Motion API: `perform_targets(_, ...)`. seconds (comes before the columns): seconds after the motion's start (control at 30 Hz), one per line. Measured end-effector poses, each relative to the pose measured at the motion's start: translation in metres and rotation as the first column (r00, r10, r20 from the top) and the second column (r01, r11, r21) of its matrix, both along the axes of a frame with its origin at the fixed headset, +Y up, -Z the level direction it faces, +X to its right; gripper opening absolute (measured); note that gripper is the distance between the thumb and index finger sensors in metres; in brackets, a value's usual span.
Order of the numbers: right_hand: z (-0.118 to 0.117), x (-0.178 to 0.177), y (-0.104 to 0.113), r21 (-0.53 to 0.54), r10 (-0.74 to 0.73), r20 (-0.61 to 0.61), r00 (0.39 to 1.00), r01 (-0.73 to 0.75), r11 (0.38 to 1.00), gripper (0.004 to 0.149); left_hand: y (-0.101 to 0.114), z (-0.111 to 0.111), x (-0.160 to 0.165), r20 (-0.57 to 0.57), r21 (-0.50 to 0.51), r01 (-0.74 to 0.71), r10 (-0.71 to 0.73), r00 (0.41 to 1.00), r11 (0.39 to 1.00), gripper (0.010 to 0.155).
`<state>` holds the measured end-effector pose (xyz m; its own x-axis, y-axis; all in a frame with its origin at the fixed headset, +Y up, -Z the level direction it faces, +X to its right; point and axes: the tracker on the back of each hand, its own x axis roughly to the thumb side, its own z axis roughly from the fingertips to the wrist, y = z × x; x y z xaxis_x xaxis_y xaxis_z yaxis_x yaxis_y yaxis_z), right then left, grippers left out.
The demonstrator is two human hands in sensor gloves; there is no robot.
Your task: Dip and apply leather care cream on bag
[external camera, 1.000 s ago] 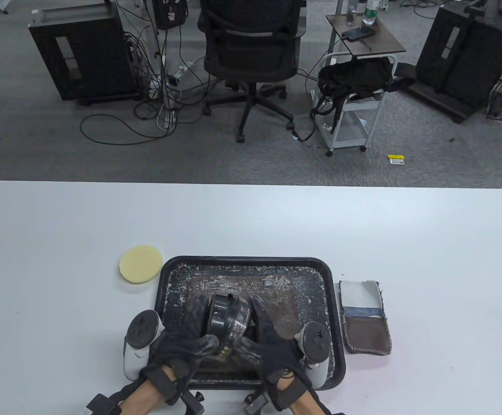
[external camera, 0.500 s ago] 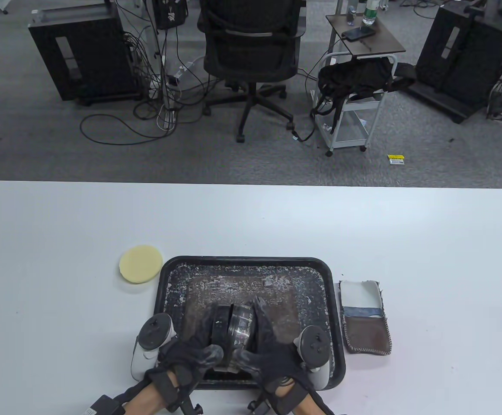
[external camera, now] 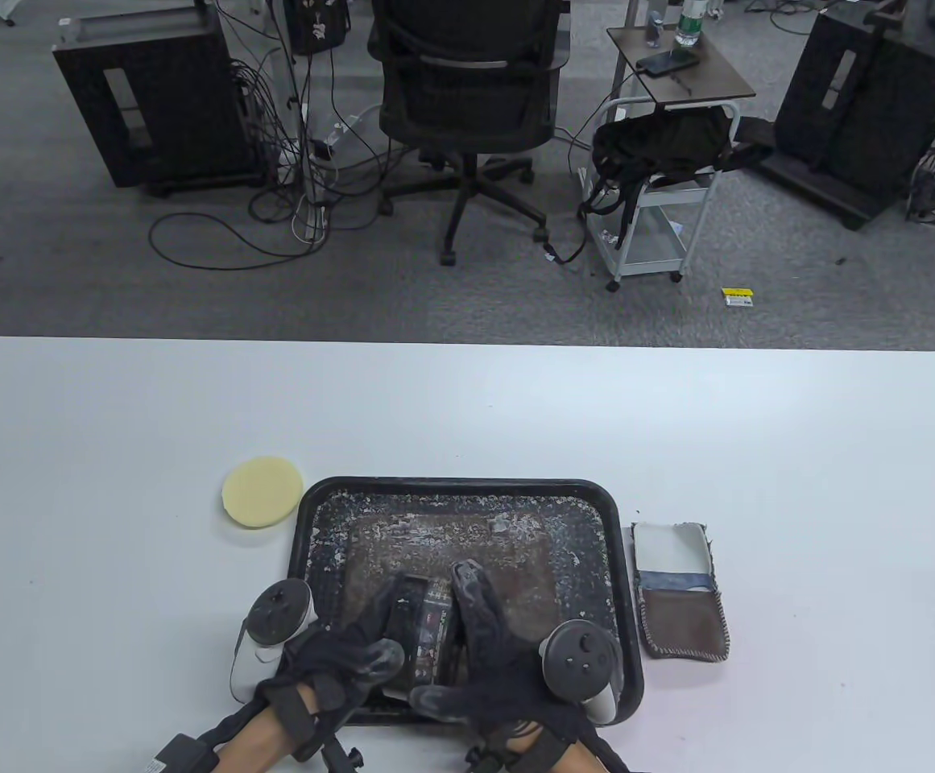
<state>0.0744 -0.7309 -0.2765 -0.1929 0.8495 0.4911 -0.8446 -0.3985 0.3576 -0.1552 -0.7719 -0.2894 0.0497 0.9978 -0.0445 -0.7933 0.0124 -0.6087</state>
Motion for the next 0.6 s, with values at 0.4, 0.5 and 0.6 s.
perform_targets(0.4,-0.007,0.003,-0.021,-0.317,-0.211,0.034,0.977,0.211,0.925,0.110,0.017,0.004,0.004,-0.014,0.233,0.062,-0.061,0.998,0.971,0.119)
perform_targets(0.5,-0.009,0.001,-0.037,-0.605,-0.388,-0.030,0.921,0.292,0.741,0.110,0.021,0.005,0.003,-0.002,0.360,0.161,-0.172,0.985,0.919,0.121)
perform_targets(0.6,-0.010,0.002,-0.036,-0.562,-0.363,-0.024,0.932,0.287,0.776,0.111,0.019,0.006,0.003,0.031,0.335,0.161,-0.182,0.983,0.928,0.123)
